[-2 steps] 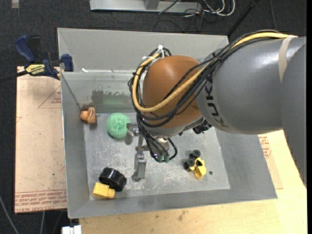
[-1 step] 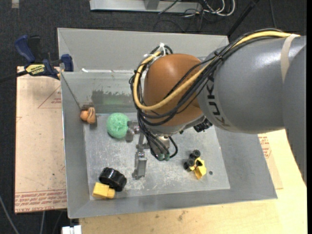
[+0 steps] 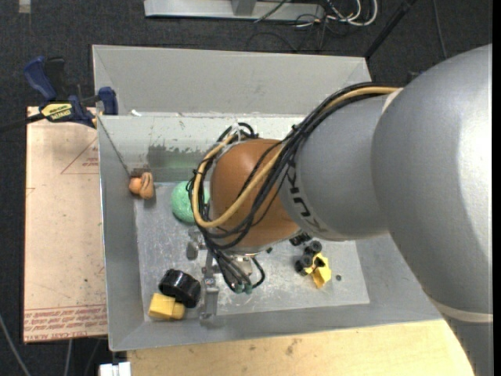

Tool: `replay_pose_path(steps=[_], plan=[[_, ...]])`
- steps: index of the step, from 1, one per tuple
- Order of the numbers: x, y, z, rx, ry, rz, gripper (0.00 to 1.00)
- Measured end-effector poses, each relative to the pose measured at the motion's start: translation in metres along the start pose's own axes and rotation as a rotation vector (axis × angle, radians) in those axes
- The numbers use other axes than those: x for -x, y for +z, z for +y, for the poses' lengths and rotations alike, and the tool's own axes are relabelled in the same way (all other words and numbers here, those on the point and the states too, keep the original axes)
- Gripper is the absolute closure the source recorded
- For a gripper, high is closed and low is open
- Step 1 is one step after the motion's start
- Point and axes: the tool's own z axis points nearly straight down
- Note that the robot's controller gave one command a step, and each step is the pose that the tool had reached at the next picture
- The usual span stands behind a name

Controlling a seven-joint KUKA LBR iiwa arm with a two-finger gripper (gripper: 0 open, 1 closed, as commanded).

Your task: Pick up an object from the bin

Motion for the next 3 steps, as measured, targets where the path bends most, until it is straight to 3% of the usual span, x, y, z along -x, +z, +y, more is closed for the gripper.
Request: replay_pose_path(steps=[1, 2, 3], plan=[[-0.006, 0.011, 0.007, -0.002, -0.038, 0.004, 0.00], [-0.011, 0.004, 0.025, 0.000, -0.175, 0.002, 0.00], [-0.004, 0.045, 0.012, 0.002, -0.069, -0.009, 0.00]])
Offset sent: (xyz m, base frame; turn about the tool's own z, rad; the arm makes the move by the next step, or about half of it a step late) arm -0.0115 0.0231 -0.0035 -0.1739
